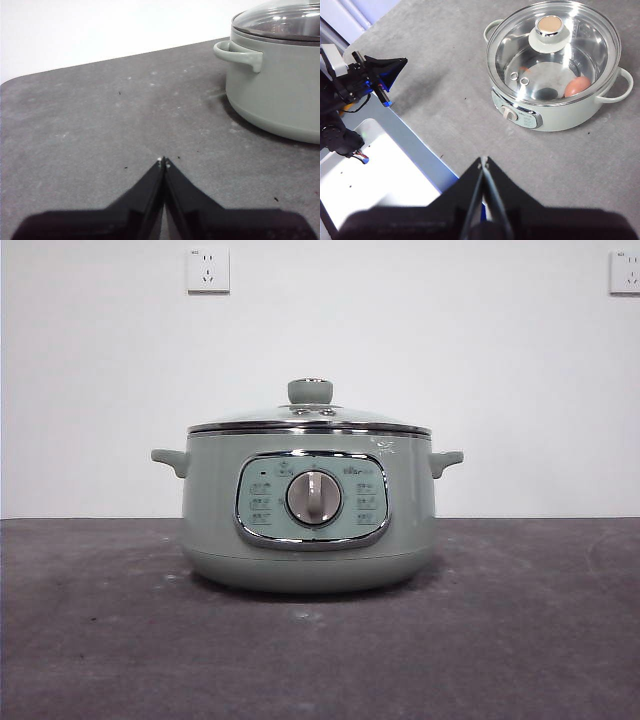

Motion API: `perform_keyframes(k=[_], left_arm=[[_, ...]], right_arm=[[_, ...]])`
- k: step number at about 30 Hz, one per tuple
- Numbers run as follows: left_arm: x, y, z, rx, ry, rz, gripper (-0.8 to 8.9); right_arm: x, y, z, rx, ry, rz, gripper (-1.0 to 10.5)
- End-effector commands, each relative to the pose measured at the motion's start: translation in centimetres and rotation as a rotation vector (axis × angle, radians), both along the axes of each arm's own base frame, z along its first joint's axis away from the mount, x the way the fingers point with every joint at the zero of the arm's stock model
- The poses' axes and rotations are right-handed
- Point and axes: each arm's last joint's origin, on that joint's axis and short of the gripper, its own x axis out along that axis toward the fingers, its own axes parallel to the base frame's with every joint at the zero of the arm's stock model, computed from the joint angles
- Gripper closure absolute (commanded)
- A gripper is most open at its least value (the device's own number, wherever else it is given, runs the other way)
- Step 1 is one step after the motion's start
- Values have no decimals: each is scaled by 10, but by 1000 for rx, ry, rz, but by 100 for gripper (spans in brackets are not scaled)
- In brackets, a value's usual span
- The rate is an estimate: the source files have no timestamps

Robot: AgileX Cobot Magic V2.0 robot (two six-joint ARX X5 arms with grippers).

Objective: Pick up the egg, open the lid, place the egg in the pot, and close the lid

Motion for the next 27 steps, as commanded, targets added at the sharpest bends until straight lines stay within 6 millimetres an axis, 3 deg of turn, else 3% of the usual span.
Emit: perform_keyframes(k=[1,16,22,27], left_arm=[[1,0,-5,-8,12,6,817],[1,0,-5,-8,12,6,817],[1,0,-5,-8,12,6,817],[1,0,-5,-8,12,6,817]], right_arm=[[-2,-1,-1,-6,13,-4,946],[-1,-2,-1,-21,-9,5,946],[-4,-26,16,52,-233,-100,946],[-23,-45,20,166,-351,-125,946]])
